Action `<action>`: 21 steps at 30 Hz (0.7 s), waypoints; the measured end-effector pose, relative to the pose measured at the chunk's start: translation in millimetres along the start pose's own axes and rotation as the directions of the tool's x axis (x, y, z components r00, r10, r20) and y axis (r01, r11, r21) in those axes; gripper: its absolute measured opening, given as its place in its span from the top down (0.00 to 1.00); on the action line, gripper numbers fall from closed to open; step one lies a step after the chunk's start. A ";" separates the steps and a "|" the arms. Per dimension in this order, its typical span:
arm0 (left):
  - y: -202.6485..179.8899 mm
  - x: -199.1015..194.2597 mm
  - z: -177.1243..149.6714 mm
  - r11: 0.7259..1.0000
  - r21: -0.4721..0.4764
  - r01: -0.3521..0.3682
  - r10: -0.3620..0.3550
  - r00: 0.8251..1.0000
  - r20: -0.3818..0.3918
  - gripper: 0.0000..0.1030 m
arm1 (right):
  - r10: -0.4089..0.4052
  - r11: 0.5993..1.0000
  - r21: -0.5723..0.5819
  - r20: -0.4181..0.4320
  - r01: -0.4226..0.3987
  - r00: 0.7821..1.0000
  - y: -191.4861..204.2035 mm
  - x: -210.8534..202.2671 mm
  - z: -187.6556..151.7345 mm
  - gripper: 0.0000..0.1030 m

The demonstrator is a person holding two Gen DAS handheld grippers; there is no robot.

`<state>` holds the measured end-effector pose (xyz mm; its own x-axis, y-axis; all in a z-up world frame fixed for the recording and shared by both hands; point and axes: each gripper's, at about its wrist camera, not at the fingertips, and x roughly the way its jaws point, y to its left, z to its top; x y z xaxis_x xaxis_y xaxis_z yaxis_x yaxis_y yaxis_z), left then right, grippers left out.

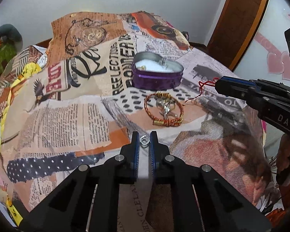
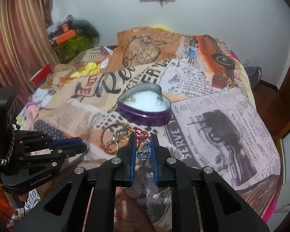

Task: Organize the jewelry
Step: 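Grasp the small silver ring with the left tool while the right tool grasps the blue-beaded red string, then lower the silver ring and beaded string into the tin and open both tools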

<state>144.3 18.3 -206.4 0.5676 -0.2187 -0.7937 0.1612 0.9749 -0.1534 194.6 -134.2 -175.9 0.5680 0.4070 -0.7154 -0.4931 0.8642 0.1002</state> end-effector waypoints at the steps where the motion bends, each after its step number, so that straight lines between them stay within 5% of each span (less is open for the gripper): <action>1: -0.7 -2.8 2.2 1.000 0.002 -0.001 0.001 1.000 0.009 0.91 | 0.000 1.000 0.002 0.008 0.000 1.000 -0.6 -1.7 1.3 0.88; 21: -14.2 -26.9 57.6 1.000 0.028 0.014 -0.019 0.985 0.171 0.91 | -0.012 1.000 0.011 0.162 0.011 0.987 -12.5 -24.9 40.7 0.88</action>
<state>173.3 8.0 -149.0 0.6939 -0.2407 -0.6787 0.1919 0.9702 -0.1479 213.5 -143.1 -131.3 0.6733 0.4389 -0.5950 -0.4796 0.8717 0.1002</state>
